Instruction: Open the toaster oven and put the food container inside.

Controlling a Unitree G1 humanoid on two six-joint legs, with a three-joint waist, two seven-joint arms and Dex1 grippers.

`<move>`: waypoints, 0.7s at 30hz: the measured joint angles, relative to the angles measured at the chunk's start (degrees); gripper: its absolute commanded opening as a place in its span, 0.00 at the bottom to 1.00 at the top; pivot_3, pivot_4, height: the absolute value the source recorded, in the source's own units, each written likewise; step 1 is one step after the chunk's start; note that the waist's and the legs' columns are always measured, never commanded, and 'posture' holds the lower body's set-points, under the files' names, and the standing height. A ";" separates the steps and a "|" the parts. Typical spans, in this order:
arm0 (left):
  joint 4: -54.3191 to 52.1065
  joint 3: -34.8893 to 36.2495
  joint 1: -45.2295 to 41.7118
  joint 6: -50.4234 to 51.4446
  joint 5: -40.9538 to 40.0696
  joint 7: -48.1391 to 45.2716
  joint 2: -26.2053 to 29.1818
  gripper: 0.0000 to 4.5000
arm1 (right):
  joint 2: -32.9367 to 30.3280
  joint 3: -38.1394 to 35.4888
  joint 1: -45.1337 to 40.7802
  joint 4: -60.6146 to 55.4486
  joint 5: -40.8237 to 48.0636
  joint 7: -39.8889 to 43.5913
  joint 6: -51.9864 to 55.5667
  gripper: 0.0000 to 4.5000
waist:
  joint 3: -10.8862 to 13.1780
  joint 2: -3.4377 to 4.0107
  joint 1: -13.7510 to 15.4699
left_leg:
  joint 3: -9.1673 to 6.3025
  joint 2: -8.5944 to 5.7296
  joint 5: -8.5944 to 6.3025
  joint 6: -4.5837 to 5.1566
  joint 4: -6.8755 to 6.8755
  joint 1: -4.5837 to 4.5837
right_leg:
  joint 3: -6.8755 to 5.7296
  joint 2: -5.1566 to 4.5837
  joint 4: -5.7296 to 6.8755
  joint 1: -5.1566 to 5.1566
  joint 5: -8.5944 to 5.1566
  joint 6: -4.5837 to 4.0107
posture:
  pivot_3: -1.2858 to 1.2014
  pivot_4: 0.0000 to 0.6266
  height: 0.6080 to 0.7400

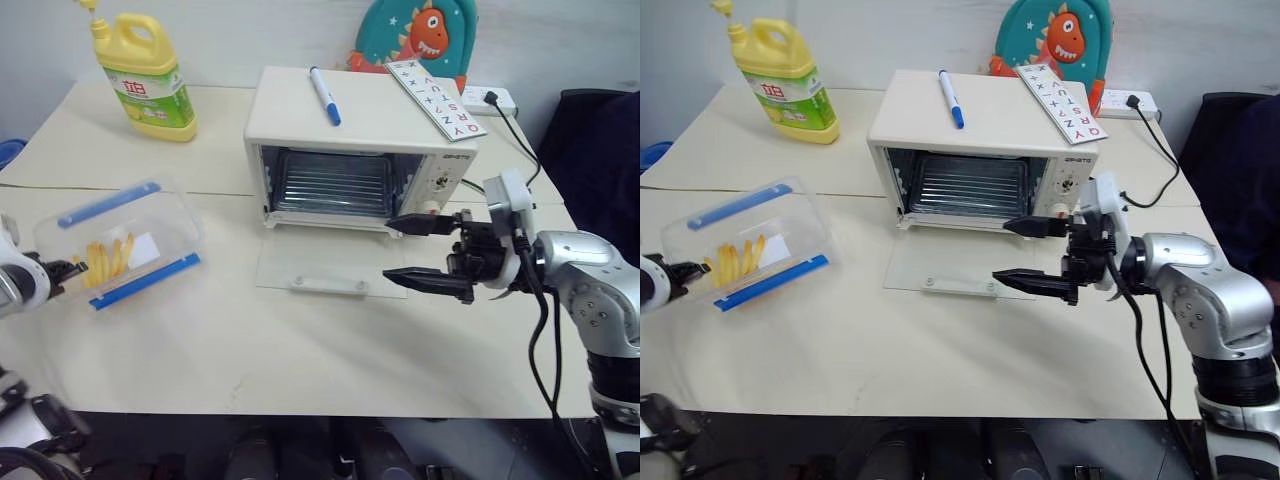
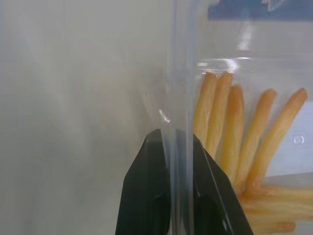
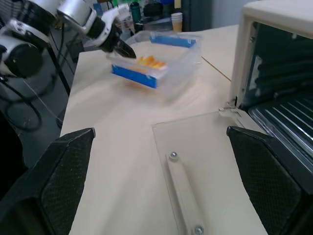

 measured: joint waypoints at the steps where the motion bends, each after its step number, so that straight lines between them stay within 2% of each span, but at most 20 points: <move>1: -0.02 -2.89 -0.19 0.00 -0.90 -2.57 2.20 0.00 | -0.49 -0.52 1.08 -0.60 -0.02 -0.14 -0.10 1.00 | 0.00 0.02 0.13 | 0.00 -0.02 -0.02 0.03 -0.02 0.01 | 0.00 -0.03 -0.01 0.03 -0.01 -0.01 | 0.52 0.24 1.00; 4: -0.20 -10.28 -1.98 0.01 -2.82 -7.56 4.26 0.00 | -1.02 -2.21 4.73 -1.66 -0.54 -1.10 -0.57 1.00 | 0.00 0.02 0.42 | 0.02 -0.03 -0.05 0.09 -0.03 0.01 | 0.01 -0.03 -0.01 0.03 -0.01 -0.02 | 0.52 0.24 1.00; 7: -0.65 -17.88 -6.15 0.08 -7.04 -9.60 2.59 0.00 | -1.20 -4.28 8.42 -3.46 -0.89 -2.74 -1.21 1.00 | 0.00 0.02 0.95 | 0.03 -0.02 -0.06 0.13 -0.01 -0.03 | 0.02 -0.01 0.01 0.00 -0.01 -0.01 | 0.52 0.24 1.00; 13: -0.20 -26.41 -17.25 0.09 -12.06 -5.85 -6.50 0.00 | -1.47 -8.47 15.27 -7.59 -0.90 -6.01 -1.67 1.00 | 0.00 0.02 1.32 | 0.06 -0.02 -0.07 0.15 0.03 -0.07 | 0.08 0.08 0.02 -0.02 0.01 0.03 | 0.52 0.24 1.00; 17: 2.63 -31.03 -23.44 0.07 -12.71 -1.54 -13.71 0.00 | -1.51 -11.66 18.85 -9.89 -0.81 -8.08 -1.74 1.00 | 0.01 0.03 1.16 | 0.11 -0.03 -0.05 0.13 0.08 -0.03 | 0.14 0.15 0.08 -0.01 0.01 0.05 | 0.52 0.24 1.00; 21: 6.64 -35.09 -27.98 0.16 -11.55 0.06 -17.87 0.00 | -1.51 -14.05 21.87 -11.53 -0.76 -9.74 -1.89 1.00 | 0.01 0.04 1.14 | 0.12 -0.01 -0.02 0.08 0.08 0.00 | 0.17 0.22 0.10 -0.02 0.01 0.05 | 0.52 0.24 1.00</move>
